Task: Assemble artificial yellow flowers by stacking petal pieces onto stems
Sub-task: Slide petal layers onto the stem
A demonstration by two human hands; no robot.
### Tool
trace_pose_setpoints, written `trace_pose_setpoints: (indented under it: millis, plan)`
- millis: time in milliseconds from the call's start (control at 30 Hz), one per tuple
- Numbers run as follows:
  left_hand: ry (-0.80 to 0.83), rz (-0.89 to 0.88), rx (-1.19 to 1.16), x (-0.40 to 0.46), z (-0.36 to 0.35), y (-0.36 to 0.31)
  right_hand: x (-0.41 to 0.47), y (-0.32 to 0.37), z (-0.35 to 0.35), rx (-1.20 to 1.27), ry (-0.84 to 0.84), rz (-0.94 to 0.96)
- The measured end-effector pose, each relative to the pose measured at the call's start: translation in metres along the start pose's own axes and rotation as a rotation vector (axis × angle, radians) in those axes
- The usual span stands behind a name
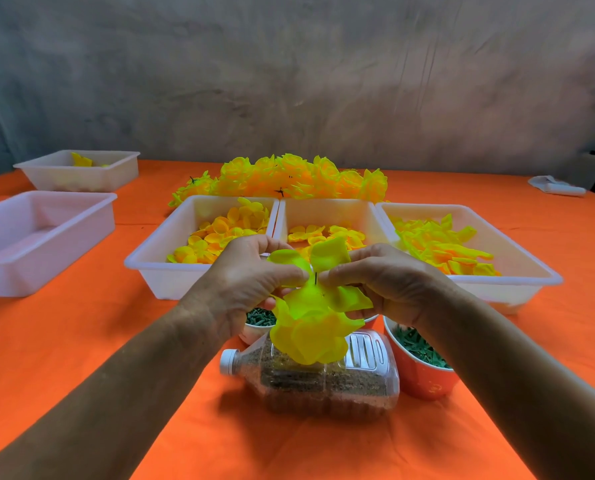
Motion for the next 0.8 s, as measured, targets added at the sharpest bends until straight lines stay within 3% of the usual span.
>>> trace_pose_setpoints:
  millis: [333,800]
  plan:
    - [-0.049,-0.039,0.096,-0.001,-0.001,-0.003,-0.005,0.001,0.000,0.014,0.044,0.040]
    - [-0.013,-0.078,0.162,-0.011,0.002,-0.003,-0.012,-0.004,-0.005,-0.074,-0.048,0.125]
Point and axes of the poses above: each hand's wrist, its own x-axis towards the middle knuckle, its own z-axis out of the back of the hand, y = z × x, the point moved 1 cm from there along x, towards the middle knuckle, and after that the axes turned 8 degrees about z, right-handed, at the moved point
